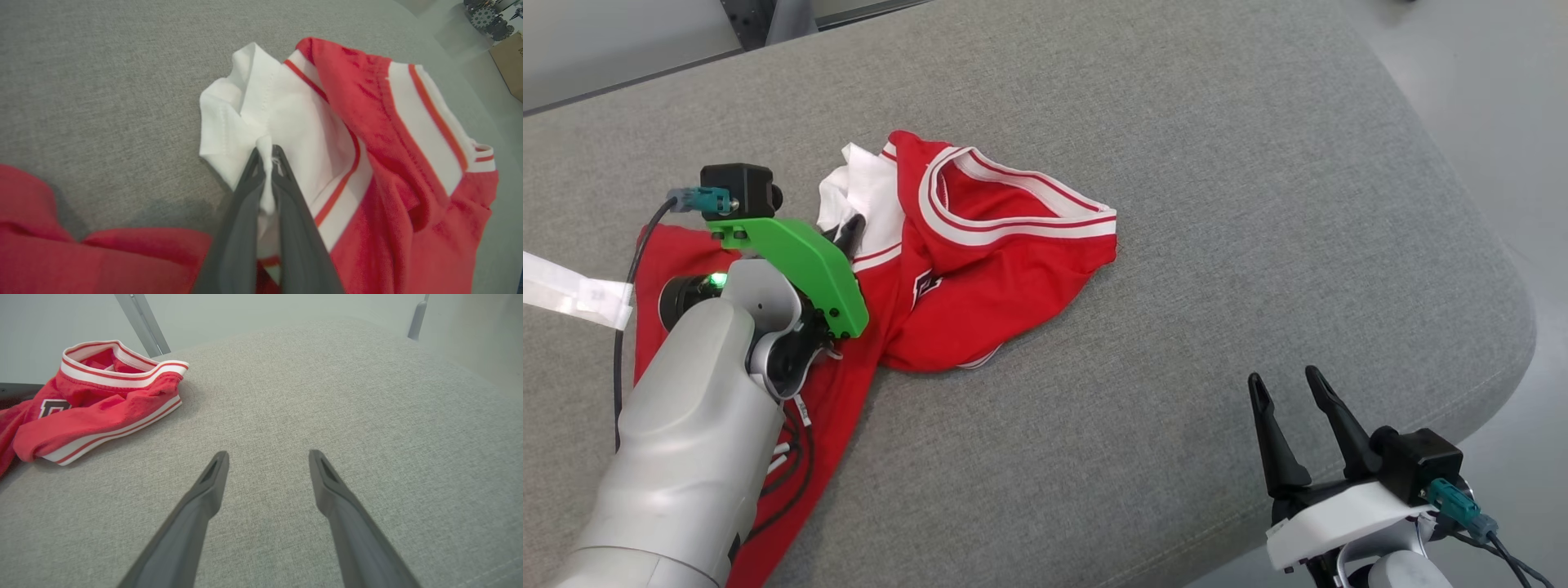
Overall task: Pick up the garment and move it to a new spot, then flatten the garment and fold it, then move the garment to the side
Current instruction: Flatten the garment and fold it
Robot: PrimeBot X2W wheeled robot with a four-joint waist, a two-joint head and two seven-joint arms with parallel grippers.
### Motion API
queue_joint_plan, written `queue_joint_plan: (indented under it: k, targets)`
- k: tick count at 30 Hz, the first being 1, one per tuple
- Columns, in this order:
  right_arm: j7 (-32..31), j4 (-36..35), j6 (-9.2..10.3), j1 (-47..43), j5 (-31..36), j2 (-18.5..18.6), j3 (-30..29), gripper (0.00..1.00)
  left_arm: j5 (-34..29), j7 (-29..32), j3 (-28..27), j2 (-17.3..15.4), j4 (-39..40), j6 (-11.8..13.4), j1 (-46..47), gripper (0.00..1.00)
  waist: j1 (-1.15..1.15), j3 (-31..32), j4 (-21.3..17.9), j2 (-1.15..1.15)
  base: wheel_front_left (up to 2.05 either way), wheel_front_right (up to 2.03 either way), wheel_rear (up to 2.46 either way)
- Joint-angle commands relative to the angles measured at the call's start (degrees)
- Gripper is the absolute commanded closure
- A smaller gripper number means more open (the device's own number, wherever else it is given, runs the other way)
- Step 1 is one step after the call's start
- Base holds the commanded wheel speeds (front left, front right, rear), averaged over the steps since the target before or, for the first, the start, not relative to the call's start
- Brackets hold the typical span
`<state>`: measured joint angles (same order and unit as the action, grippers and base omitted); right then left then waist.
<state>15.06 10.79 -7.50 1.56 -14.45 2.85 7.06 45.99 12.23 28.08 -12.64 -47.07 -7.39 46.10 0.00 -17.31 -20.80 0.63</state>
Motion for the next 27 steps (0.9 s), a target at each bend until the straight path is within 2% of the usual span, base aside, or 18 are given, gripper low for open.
queue_joint_plan:
  k: [1, 5, 8, 14, 17, 22, 27]
  targets:
    - [0.2, 0.1, 0.02, 0.3, 0.1, 0.1, -0.1, 0.00, 0.6, -0.4, 0.4, -0.5, 0.5, -0.2, -0.8, 1.00, 0.00, 0.4, 0.1, -0.63, 0.00, 0.00, 0.00]
    - [0.2, 0.2, 0.02, -0.2, 0.3, 0.1, -0.1, 0.00, 2.7, -2.6, 1.3, -1.3, 2.0, -0.2, -0.4, 1.00, 0.00, 1.0, 0.1, -0.63, 0.00, 0.00, 0.00]
    - [0.2, 0.3, 0.02, -0.7, 0.5, 0.1, -0.1, 0.00, 2.2, -7.5, 0.4, -1.9, 2.2, -0.2, 0.8, 1.00, 0.00, 1.5, 0.2, -0.63, 0.00, 0.00, 0.00]
    - [0.2, 0.3, 0.02, -1.3, 0.8, 0.1, -0.3, 0.00, 1.1, -16.4, -0.1, 0.1, 4.2, -0.2, 2.3, 1.00, 0.00, 2.7, 0.4, -0.63, 0.00, 0.00, 0.00]
    - [0.2, 0.2, 0.02, -1.4, 0.8, 0.1, -0.5, 0.00, 0.7, -18.0, 1.4, 1.3, 6.6, -0.2, 2.0, 1.00, 0.00, 3.0, 0.5, -0.63, 0.00, 0.00, 0.00]
    - [0.2, 0.2, 0.02, -2.2, 0.7, 0.1, -0.7, 0.00, 0.9, -18.2, 7.4, 3.3, 15.6, -0.2, -2.4, 1.00, 0.00, 3.5, 0.8, -0.63, 0.00, 0.00, 0.00]
    - [0.2, 0.1, 0.02, -2.2, 0.5, 0.1, -1.0, 0.00, -0.5, -15.2, 16.5, 4.8, 23.9, -0.2, -9.4, 1.00, 0.00, 3.5, 0.8, -0.63, 0.00, 0.00, 0.00]
